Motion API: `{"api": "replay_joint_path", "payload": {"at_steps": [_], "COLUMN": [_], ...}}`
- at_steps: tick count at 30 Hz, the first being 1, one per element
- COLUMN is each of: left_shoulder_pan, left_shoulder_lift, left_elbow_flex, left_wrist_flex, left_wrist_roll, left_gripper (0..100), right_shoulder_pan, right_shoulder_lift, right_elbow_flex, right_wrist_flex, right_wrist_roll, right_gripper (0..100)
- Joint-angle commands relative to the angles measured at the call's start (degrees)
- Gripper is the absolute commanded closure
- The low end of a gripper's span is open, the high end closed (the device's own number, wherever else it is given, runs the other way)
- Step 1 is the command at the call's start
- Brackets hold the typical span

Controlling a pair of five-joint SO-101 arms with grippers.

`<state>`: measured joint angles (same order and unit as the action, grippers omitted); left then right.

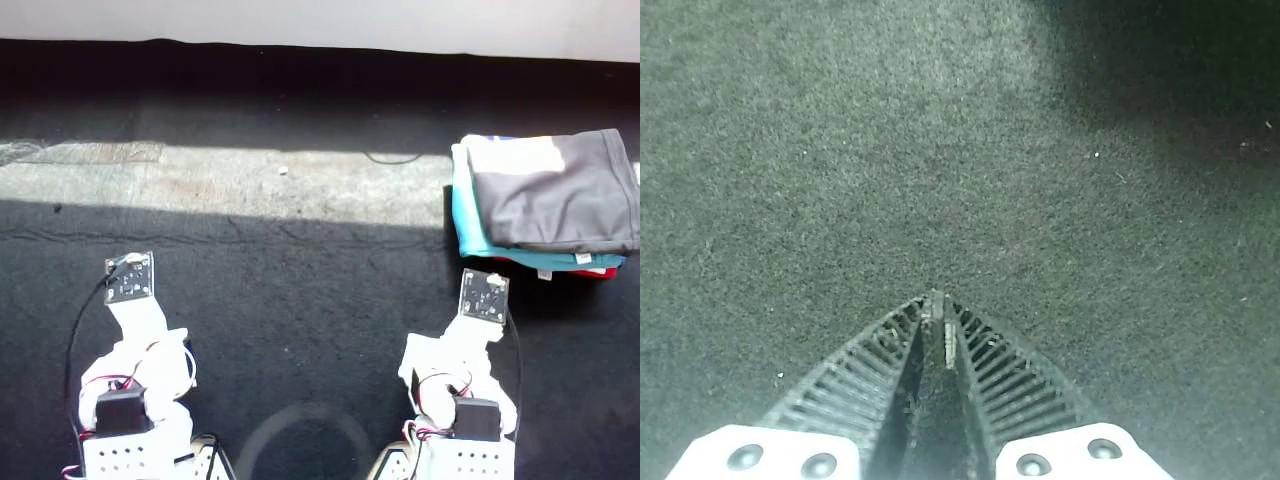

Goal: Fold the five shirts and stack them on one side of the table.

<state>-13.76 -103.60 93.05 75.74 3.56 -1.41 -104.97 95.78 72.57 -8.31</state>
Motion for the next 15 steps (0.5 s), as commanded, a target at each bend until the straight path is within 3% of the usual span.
{"api": "replay_joint_path", "payload": {"at_steps": [1, 15], "left_shoulder_pan": [0.6, 0.6], "left_shoulder_lift": [-0.3, -0.3], "left_elbow_flex": [2.4, 4.0], "left_wrist_flex": [-2.6, 0.7], "left_wrist_roll": [0.2, 0.2], "left_gripper": [99, 99], "right_shoulder_pan": [0.3, 0.3], "right_shoulder_lift": [-0.2, -0.2], "right_elbow_flex": [4.9, 7.9], "right_wrist_flex": [-0.9, -1.1], "right_wrist_roll": [-0.1, -0.2], "right_gripper": [99.2, 99.2]}}
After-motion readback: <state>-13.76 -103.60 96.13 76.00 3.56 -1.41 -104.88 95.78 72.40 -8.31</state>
